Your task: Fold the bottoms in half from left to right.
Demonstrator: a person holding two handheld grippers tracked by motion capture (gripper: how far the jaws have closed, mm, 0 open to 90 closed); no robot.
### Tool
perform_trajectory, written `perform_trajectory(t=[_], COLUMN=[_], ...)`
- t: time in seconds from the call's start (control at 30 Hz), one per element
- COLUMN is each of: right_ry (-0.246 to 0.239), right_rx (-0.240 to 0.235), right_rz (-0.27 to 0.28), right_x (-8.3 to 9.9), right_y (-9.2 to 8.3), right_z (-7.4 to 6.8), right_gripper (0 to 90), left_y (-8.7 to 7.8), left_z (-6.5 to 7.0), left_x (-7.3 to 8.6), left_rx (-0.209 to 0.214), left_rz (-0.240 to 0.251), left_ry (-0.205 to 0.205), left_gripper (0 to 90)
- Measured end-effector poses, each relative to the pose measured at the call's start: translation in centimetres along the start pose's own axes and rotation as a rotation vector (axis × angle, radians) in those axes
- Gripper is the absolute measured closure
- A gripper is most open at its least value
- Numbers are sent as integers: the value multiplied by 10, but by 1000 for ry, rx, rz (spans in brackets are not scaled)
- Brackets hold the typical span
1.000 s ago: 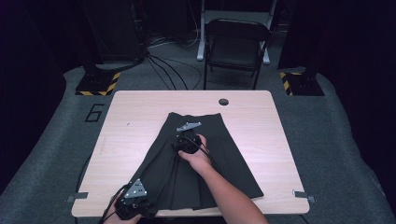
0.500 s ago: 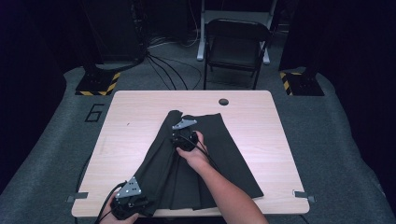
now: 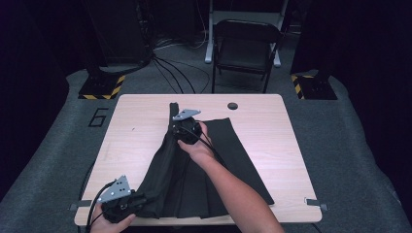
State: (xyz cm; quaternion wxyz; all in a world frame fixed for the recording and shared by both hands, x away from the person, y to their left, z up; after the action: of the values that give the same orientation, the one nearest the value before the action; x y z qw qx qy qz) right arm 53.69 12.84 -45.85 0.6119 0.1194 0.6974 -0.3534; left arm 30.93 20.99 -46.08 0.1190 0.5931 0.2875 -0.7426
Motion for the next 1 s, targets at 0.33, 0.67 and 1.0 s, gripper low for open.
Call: perform_trajectory(t=[0.33,0.67,1.0], right_ry=[-29,-46,-13], right_rx=[3,50,49], right_rz=[74,191,125], right_x=[-45,-94,-78], right_y=[-12,-36,-44], right_z=[1,14,31], right_gripper=[775,899,780], left_y=[3,2,37], left_z=[14,28,28], left_x=[-50,-92,-61], left_rx=[49,91,98], left_rz=[82,141,21], left_ry=[53,94,53], left_gripper=[863,866,867])
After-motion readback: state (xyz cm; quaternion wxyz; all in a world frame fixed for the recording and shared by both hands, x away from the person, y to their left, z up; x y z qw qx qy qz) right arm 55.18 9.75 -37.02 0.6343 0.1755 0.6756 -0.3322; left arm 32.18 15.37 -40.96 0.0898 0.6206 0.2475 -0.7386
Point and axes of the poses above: each handheld gripper's, and its own axes: y roughly forward along the jaws, x roughly out of its underside, z roughly to its right, the point moved 9 cm from there along y, roughly forward along the jaws, and after that the axes turned 12 degrees about z, right-handed, at the moved point
